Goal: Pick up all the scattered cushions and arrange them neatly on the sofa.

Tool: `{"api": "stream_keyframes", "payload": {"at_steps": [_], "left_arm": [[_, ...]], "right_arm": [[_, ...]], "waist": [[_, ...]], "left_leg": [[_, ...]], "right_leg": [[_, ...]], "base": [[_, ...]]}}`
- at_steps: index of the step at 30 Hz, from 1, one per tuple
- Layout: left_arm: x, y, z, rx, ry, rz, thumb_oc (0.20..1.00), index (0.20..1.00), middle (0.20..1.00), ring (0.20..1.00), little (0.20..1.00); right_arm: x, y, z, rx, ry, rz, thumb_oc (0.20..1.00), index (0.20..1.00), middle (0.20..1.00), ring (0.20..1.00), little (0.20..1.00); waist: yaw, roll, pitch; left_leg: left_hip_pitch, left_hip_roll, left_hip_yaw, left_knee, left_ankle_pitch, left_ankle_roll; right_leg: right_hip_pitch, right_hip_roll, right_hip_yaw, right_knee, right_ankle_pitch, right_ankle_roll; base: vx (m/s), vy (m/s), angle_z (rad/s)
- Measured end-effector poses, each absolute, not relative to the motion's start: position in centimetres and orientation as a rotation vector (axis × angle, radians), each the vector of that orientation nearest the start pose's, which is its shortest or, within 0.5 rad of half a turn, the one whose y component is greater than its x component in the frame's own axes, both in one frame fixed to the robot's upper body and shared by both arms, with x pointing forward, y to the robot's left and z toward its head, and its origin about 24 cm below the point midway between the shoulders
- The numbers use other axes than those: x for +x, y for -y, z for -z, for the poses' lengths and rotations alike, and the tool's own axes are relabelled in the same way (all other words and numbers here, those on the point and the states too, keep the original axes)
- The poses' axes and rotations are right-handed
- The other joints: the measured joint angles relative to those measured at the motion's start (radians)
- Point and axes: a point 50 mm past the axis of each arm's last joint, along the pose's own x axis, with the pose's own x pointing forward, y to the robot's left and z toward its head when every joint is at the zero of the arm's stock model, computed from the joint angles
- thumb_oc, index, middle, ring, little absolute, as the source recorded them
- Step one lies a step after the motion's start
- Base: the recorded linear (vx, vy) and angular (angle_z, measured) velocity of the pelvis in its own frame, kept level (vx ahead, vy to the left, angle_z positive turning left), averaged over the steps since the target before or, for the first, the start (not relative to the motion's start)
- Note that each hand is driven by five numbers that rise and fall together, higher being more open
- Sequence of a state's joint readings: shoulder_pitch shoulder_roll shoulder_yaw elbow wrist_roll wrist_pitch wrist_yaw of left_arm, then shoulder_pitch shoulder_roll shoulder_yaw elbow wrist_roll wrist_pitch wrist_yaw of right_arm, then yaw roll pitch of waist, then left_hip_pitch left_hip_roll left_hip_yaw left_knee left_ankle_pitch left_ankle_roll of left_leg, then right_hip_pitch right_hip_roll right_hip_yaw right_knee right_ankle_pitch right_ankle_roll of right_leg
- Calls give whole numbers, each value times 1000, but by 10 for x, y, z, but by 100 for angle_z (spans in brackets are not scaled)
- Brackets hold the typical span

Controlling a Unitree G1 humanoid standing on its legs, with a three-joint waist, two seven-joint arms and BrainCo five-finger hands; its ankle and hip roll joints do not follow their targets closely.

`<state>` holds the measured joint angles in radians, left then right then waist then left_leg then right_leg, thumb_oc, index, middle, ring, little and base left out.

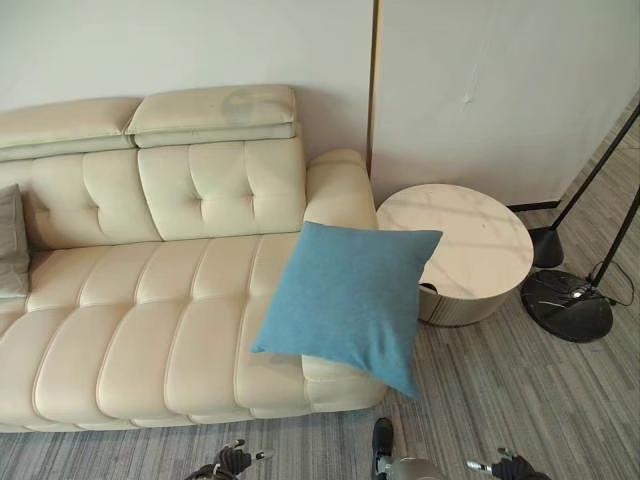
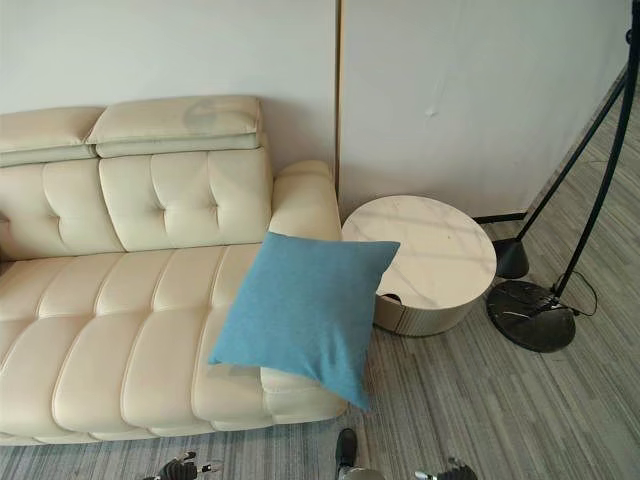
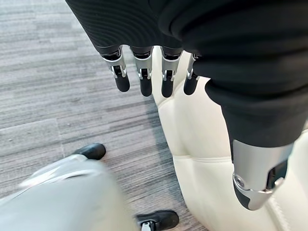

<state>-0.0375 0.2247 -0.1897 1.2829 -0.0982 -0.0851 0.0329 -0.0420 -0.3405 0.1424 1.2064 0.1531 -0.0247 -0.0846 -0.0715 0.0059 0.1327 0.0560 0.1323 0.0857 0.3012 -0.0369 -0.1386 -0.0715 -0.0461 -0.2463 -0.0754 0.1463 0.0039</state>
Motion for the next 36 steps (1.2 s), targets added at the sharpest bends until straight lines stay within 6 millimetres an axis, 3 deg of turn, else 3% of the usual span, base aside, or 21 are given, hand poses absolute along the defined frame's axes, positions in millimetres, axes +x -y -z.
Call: {"api": "stream_keyframes", "payload": {"at_steps": [1,2,3,5,7,8,9,10,11,12,13,14,15,17,18,20,21,22,24,28,36], "left_arm": [[104,-225,160,256,-1150,-52,1000,1000,1000,1000,1000],[103,-224,160,253,-1153,-51,1000,1000,1000,1000,1000],[97,-225,162,252,-1173,-55,1000,1000,1000,1000,1000],[102,-225,160,253,-1161,-55,1000,1000,1000,1000,1000],[102,-223,161,247,-1158,-54,1000,1000,1000,1000,1000],[108,-227,158,259,-1135,-54,1000,1000,1000,1000,1000],[111,-229,157,264,-1131,-59,1000,1000,1000,1000,1000],[114,-228,156,265,-1124,-56,1000,1000,1000,1000,1000],[117,-229,155,267,-1117,-59,1000,1000,1000,1000,1000],[115,-229,156,266,-1125,-61,1000,1000,1000,1000,1000],[108,-216,161,236,-1148,-41,1000,1000,1000,1000,1000],[107,-214,161,233,-1143,-34,1000,1000,1000,1000,1000],[112,-218,159,240,-1133,-43,1000,1000,1000,1000,1000],[106,-222,160,251,-1145,-39,1000,1000,1000,1000,1000],[103,-224,160,253,-1156,-43,1000,1000,1000,1000,1000],[88,-224,164,240,-1196,-55,1000,1000,1000,1000,1000],[86,-219,165,231,-1205,-46,1000,1000,1000,1000,1000],[87,-220,165,236,-1207,-48,1000,1000,1000,1000,1000],[91,-226,163,252,-1190,-56,1000,1000,1000,1000,1000],[88,-239,160,283,-1199,-80,1000,1000,1000,1000,1000],[90,-244,159,295,-1190,-91,1000,1000,1000,1000,1000]], "right_arm": [[115,275,143,-297,-1132,243,1000,1000,1000,1000,1000],[115,274,143,-301,-1136,240,1000,1000,1000,1000,1000],[117,272,143,-297,-1129,234,1000,1000,1000,1000,1000],[117,272,143,-300,-1133,235,1000,1000,1000,1000,1000],[121,271,143,-308,-1133,225,1000,1000,1000,1000,1000],[122,270,143,-310,-1131,221,1000,1000,1000,1000,1000],[119,270,144,-311,-1140,218,1000,1000,1000,1000,1000],[115,272,144,-316,-1149,224,1000,1000,1000,1000,1000],[113,271,145,-316,-1155,223,1000,1000,1000,1000,1000],[117,270,144,-321,-1145,217,1000,1000,1000,1000,1000],[128,282,137,-349,-1110,232,1000,1000,1000,1000,1000],[125,287,136,-356,-1114,245,1000,1000,1000,1000,1000],[109,283,142,-346,-1157,243,1000,1000,1000,1000,1000],[99,274,147,-326,-1181,225,1000,1000,1000,1000,1000],[99,273,148,-324,-1179,223,1000,1000,1000,1000,1000],[93,280,147,-336,-1195,236,1000,1000,1000,1000,1000],[87,287,146,-350,-1206,248,1000,1000,1000,1000,1000],[87,284,147,-346,-1209,245,1000,1000,1000,1000,1000],[88,276,149,-326,-1205,227,1000,1000,1000,1000,1000],[91,268,151,-309,-1191,212,1000,1000,1000,1000,1000],[87,270,151,-310,-1200,217,1000,1000,1000,1000,1000]], "waist": [[5,-4,10],[13,-7,14],[22,-14,18],[19,-24,18],[33,-25,21],[21,-3,35],[20,-1,39],[22,9,38],[30,-4,45],[34,-13,49],[46,116,41],[34,125,35],[20,79,28],[29,15,-2],[33,4,-1],[25,58,-12],[17,87,-21],[25,89,-20],[23,61,-16],[29,30,-16],[26,46,-26]], "left_leg": [[-115,5,-43,219,28,-60],[-147,-4,-63,283,85,-77],[-157,-17,-93,308,136,-106],[-197,-49,-85,330,138,-97],[-162,-58,-9,64,101,-27],[-133,-16,-2,-161,108,-43],[-110,7,6,-270,115,-48],[-99,28,9,-358,119,-48],[-106,20,13,-361,119,-48],[-109,3,29,-347,116,-44],[-133,115,-2,-319,16,33],[-140,131,-29,-324,-30,43],[-138,105,-26,-317,27,29],[-143,33,9,-289,41,21],[-128,11,12,-291,45,16],[-17,4,19,-366,72,46],[14,16,20,-378,79,59],[25,9,35,-385,85,54],[31,-19,44,-385,90,70],[31,-46,59,-385,72,99],[37,-61,67,-385,70,103]], "right_leg": [[-30,-15,7,69,-30,-35],[-30,-11,17,91,-38,-55],[-11,-17,34,79,-51,-46],[4,-32,45,38,-57,-51],[16,-32,55,-6,-110,22],[-1,-11,48,48,-119,-3],[9,11,48,33,-66,-16],[25,40,47,7,-72,-23],[23,40,49,-11,-75,-19],[23,38,64,-15,-117,31],[-37,133,55,203,-203,-41],[-90,113,69,412,-258,-64],[-80,63,92,437,-332,-65],[-93,-7,93,390,-325,-60],[-79,-18,93,347,-308,-57],[7,11,78,172,-166,-38],[8,39,78,154,-156,-26],[10,29,84,161,-155,-25],[14,4,95,151,-140,6],[13,-21,113,134,-128,22],[85,-23,114,-14,-35,34]], "base": [[80,-116,-14],[90,-82,-30],[80,-26,-26],[211,32,0],[183,103,-4],[156,120,7],[150,121,30],[102,78,11],[148,118,-19],[138,124,-61],[124,123,-49],[113,131,-1],[106,123,35],[84,87,-3],[62,55,-40],[107,120,-26],[87,103,-11],[53,55,-4],[51,54,-8],[44,35,-9],[58,23,-2]]}}
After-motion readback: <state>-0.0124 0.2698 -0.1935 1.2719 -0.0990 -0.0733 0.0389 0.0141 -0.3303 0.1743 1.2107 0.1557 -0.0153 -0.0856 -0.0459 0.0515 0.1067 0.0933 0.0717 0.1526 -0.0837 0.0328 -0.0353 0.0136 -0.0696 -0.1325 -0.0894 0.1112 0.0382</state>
